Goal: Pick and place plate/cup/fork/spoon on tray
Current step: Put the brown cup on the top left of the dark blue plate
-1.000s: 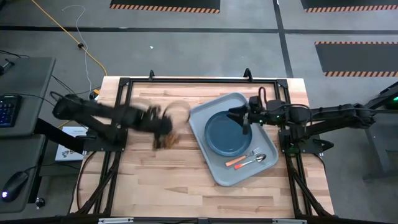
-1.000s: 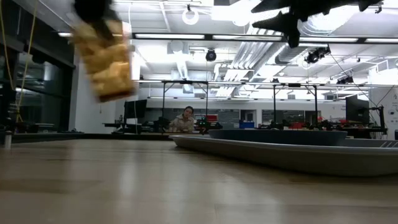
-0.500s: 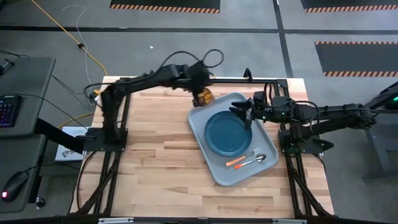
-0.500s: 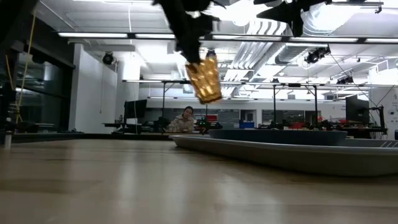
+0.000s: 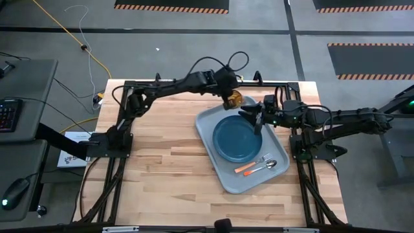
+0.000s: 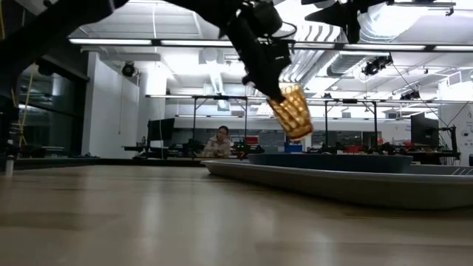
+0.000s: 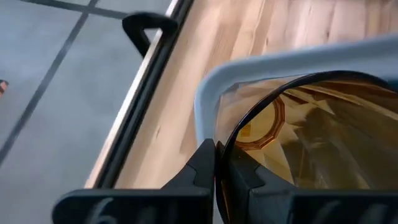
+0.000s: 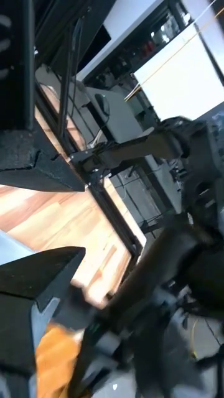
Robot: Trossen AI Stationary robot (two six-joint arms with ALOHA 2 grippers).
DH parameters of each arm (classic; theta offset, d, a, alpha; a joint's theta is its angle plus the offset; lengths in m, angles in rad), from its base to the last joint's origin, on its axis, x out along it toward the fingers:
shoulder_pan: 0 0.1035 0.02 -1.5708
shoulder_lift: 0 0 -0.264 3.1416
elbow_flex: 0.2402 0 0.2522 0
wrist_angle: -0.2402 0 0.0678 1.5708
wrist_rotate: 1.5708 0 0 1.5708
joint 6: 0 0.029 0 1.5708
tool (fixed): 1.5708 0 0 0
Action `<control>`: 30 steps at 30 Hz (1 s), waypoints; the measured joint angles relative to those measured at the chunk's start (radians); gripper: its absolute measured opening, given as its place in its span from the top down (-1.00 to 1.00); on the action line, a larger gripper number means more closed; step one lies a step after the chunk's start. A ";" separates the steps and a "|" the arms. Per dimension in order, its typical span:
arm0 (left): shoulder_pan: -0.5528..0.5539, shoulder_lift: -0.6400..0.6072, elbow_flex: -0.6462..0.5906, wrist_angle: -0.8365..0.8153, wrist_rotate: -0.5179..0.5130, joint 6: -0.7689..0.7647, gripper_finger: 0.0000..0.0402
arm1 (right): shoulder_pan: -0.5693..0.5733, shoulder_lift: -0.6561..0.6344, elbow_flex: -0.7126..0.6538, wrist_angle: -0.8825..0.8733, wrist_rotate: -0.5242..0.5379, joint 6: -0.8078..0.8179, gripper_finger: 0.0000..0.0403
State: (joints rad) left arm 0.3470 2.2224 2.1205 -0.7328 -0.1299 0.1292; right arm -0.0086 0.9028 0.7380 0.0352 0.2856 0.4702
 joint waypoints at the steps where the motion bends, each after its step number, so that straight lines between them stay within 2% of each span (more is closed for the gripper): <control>1: 0.000 0.013 0.000 0.027 0.009 -0.018 0.99 | 0.000 0.000 0.000 0.009 0.000 0.000 0.28; 8: -0.002 0.097 0.000 0.064 0.047 -0.103 0.99 | 0.000 0.000 0.000 0.061 0.000 -0.005 0.28; 15: -0.002 0.114 0.000 0.080 0.046 -0.220 0.98 | 0.000 0.000 0.000 0.060 0.001 0.000 0.28; 30: -0.010 0.124 0.000 0.086 0.031 -0.221 0.87 | 0.000 0.000 0.000 0.067 0.002 -0.002 0.28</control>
State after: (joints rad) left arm 0.3373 2.3466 2.1204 -0.6464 -0.0992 -0.0922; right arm -0.0086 0.9030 0.7380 0.1023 0.2878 0.4684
